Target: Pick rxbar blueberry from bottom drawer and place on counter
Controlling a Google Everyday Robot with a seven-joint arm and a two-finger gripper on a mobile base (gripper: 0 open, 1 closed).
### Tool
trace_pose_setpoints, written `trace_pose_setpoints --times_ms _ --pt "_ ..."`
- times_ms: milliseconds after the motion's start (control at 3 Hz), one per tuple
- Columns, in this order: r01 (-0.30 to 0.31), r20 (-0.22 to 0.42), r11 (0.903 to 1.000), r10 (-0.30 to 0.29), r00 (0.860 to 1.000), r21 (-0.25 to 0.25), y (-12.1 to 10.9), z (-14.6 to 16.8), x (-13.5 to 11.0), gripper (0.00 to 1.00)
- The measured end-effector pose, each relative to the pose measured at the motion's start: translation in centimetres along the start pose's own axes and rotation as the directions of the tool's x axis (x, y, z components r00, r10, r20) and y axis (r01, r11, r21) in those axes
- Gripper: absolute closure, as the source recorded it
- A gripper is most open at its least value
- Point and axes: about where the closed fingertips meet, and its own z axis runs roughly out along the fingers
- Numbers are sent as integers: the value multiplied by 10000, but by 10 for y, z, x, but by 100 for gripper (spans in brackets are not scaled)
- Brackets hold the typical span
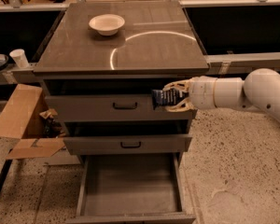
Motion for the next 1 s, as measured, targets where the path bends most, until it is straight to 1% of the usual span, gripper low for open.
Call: trace_pose_setpoints --times_ms 333,667,1000 --pt "563 166 9969 -573 9982 551 -57 -6 -14 100" --pt "967 294 9884 -1007 9945 1170 -116 -14 -20 100" --pt "796 599 9818 -911 9940 1724 -160 -13 -15 100"
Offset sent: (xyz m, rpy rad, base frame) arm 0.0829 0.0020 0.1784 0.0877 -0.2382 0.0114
